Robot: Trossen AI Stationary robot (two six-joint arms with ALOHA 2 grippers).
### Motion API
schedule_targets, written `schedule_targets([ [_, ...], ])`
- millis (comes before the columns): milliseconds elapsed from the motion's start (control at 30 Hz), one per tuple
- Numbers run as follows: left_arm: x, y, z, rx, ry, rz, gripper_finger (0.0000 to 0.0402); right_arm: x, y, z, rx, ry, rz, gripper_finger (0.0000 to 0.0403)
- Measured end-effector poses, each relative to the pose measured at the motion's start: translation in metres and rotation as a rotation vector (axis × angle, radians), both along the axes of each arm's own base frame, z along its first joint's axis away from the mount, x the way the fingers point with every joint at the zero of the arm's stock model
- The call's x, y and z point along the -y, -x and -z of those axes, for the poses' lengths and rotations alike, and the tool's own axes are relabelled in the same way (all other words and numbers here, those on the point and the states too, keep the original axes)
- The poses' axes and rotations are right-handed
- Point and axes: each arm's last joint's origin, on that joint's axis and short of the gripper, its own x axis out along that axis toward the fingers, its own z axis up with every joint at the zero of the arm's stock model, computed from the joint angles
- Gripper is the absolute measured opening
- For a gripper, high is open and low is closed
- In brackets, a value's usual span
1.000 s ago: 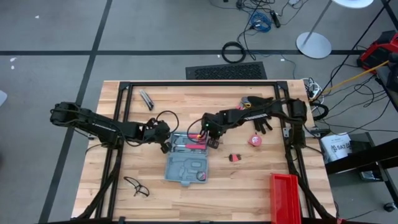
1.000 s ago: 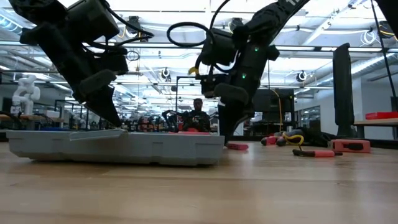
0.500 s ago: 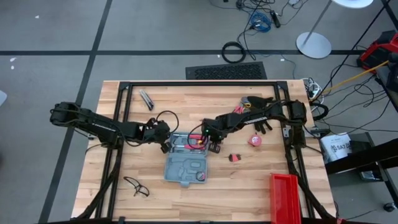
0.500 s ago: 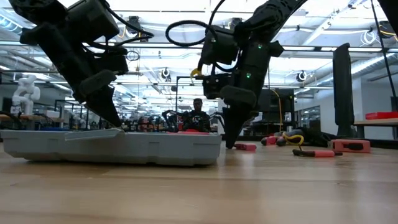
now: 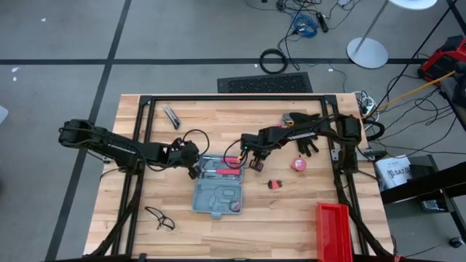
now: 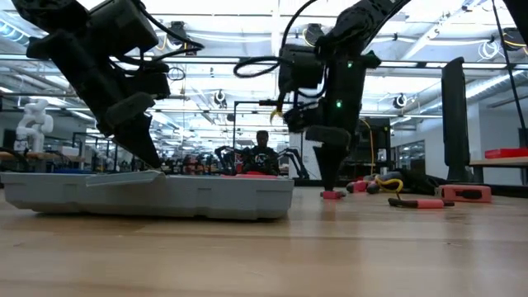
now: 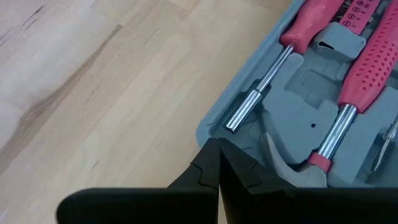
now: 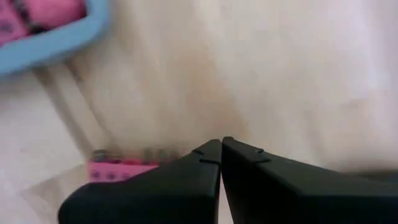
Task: Prefit tool cases
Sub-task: Adjust the pink terminal block
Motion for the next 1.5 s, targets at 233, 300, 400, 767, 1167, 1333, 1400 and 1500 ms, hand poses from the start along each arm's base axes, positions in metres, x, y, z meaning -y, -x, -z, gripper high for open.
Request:
schedule_targets([
  [233,0.000,0.000,0.000,-0.001,0.000,0.000,0.0002,0.000,0.021,-0.017,-0.130,0.080,0.075,0.0000],
  [300,0.000,0.000,0.000,-0.005,-0.001,0.000,0.0002,-0.002,0.020,-0.013,-0.118,0.070,0.073,0.0000],
  [400,0.000,0.000,0.000,-0.006,-0.001,0.001,0.0002,-0.007,0.018,0.006,-0.075,-0.007,0.055,0.0000],
  [767,-0.001,0.001,0.001,-0.017,-0.018,-0.005,0.0002,-0.030,0.022,0.010,-0.024,-0.175,-0.028,0.0000],
  [1167,-0.001,0.002,0.000,-0.024,-0.058,-0.002,0.0002,-0.043,0.011,0.004,0.113,-0.322,-0.137,0.0000],
  [1333,-0.001,0.002,0.000,-0.022,-0.057,-0.006,0.0002,-0.044,0.019,0.006,0.026,-0.317,-0.111,0.0000],
  [1400,-0.001,0.002,0.000,-0.022,-0.057,-0.006,0.0002,-0.042,0.020,0.006,0.020,-0.280,-0.097,0.0000],
  [1500,-0.001,0.002,0.000,-0.022,-0.057,-0.006,0.0002,-0.040,0.014,0.006,0.069,-0.237,-0.098,0.0000],
])
